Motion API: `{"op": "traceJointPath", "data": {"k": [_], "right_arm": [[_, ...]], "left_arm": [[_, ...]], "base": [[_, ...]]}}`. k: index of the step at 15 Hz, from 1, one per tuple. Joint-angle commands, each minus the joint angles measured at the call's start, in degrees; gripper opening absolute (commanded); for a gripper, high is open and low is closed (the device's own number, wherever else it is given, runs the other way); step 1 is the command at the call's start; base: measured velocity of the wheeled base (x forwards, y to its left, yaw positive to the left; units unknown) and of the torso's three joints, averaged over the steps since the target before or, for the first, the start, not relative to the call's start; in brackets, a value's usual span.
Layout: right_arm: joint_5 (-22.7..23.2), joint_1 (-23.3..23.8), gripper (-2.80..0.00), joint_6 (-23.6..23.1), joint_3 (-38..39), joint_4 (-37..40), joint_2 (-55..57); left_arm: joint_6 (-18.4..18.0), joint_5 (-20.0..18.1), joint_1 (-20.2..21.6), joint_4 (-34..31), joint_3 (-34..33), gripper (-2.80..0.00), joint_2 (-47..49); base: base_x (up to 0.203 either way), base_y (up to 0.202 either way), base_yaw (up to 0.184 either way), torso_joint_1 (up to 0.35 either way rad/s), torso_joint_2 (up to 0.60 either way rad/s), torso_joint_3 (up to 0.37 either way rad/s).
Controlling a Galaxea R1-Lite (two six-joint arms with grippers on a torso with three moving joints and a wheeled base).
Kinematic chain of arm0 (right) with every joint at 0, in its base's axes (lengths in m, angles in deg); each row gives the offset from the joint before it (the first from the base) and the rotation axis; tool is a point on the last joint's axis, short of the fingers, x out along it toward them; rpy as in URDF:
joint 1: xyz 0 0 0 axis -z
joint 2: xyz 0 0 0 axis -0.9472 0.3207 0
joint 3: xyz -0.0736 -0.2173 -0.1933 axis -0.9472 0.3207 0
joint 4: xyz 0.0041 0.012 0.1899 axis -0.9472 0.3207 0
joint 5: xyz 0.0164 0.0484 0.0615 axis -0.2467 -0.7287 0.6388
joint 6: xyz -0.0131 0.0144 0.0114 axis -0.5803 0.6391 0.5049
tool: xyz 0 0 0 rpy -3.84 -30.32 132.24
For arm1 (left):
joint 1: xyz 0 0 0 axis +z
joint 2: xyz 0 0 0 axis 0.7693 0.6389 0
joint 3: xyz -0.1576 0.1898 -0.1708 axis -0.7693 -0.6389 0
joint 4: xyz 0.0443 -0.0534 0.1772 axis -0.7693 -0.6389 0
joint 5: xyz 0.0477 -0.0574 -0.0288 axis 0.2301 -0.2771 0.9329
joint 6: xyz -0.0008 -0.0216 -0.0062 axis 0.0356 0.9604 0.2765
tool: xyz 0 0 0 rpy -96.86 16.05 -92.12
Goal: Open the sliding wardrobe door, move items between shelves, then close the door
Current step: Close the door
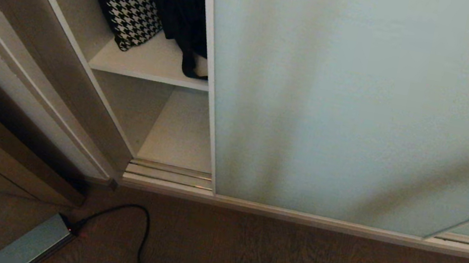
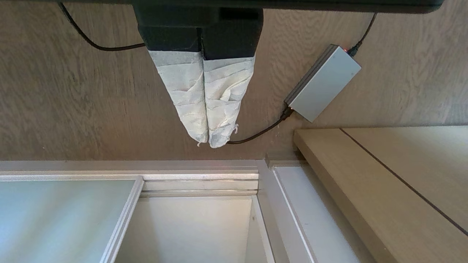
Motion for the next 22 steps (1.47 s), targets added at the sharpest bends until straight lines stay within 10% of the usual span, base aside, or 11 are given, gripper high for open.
{"op": "traceJointPath", "data": {"k": [1,22], "right_arm": [[-0.1,-0.9,-2.80,0.3,-0.9,-0.1,0.9],[-6.7,-5.4,-2.80,-0.1,-10.3,-0.1,9.0]], "left_arm": [[0.0,0.0,0.0,0.0,0.0,-2.80,0.1],[0.0,0.0,0.0,0.0,0.0,-2.80,0.1]], "base": [[0.000,0.000,0.000,0.000,0.00,0.000],[0.000,0.000,0.000,0.000,0.00,0.000]]}}
